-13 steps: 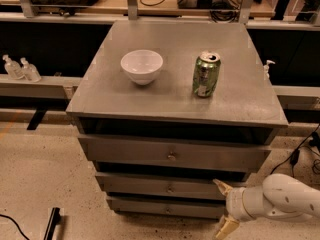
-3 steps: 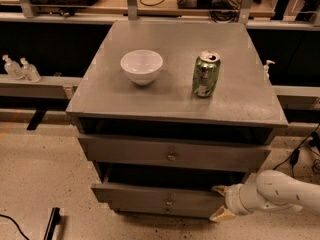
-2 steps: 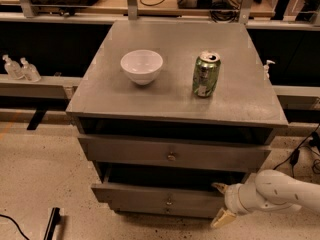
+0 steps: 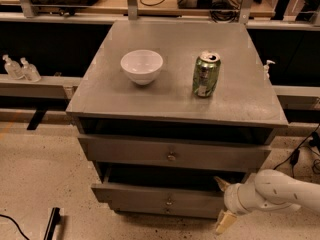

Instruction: Open middle drawer

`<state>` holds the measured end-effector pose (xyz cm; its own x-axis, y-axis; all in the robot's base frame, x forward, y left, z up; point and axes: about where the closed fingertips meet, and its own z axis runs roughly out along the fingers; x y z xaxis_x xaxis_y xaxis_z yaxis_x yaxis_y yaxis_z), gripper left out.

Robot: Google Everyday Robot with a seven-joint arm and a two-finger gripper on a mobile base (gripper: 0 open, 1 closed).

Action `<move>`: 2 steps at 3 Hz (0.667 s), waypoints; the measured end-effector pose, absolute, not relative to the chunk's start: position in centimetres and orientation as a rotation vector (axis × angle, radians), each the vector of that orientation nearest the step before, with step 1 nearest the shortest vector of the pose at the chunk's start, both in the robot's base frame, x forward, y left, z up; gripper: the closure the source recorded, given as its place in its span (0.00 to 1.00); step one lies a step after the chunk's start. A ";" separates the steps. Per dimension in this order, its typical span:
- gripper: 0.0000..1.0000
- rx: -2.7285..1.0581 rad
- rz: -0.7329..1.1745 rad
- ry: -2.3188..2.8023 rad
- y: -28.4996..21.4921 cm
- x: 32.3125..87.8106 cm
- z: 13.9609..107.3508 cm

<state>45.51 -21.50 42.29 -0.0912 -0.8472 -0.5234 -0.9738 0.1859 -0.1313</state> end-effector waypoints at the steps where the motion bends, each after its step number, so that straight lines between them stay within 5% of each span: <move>1: 0.18 -1.762 0.372 1.998 -21.1 45.4 41.9; 2: 0.41 -1.821 0.406 2.021 -20.9 44.6 42.1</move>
Offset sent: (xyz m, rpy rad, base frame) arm -0.0171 0.0058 0.0024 -0.0905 0.1558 0.1049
